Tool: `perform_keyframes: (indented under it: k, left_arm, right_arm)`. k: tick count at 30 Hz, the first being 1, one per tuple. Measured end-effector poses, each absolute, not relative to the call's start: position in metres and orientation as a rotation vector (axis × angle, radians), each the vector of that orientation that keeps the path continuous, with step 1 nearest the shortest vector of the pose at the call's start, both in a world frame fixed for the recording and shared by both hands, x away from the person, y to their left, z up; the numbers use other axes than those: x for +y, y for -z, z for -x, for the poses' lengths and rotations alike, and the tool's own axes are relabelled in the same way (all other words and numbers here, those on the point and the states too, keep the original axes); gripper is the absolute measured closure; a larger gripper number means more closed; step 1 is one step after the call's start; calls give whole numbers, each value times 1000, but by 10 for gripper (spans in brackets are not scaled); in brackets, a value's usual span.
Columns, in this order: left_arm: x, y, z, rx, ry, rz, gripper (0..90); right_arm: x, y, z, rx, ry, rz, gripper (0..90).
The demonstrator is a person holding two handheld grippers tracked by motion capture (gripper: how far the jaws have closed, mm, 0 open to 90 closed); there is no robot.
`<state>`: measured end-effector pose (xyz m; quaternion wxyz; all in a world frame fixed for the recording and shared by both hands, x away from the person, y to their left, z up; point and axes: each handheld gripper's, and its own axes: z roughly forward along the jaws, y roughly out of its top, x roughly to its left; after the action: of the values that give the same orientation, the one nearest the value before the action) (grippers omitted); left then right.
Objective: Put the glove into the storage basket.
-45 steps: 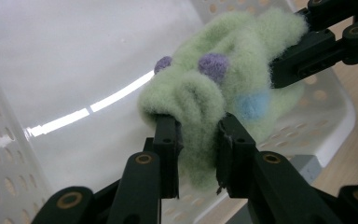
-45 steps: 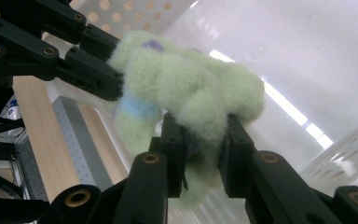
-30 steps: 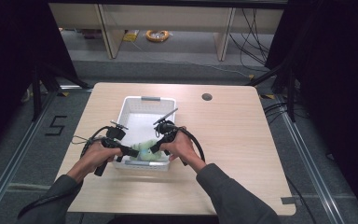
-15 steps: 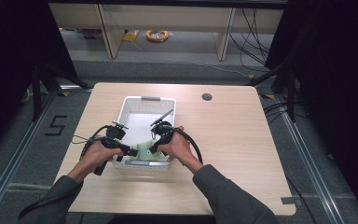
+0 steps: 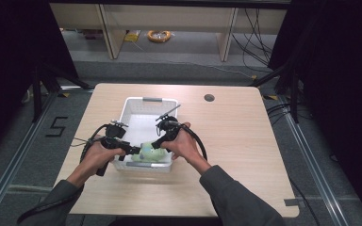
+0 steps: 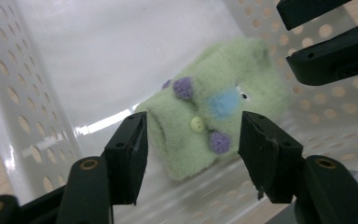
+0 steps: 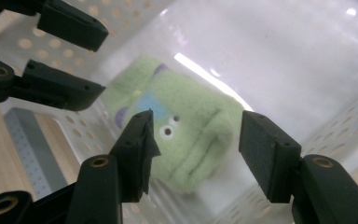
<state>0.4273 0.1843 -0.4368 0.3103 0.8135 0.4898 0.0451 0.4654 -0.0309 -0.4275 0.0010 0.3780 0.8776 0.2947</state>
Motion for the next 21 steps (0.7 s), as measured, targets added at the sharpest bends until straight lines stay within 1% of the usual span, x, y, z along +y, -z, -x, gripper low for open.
perform_keyframes:
  k: [5, 10, 21]
  left_arm:
    - [182, 432, -421, 1280, -120, -2131, 385]
    - [180, 426, -413, 1275, -119, -2078, 355]
    - [170, 424, -395, 1229, -97, -2022, 288]
  right_arm:
    - [-39, 418, -461, 2743, -965, -1164, 429]
    - [-48, 412, -456, 2739, -1013, -1139, 419]
    - [-76, 401, -445, 2715, -1163, -1114, 368]
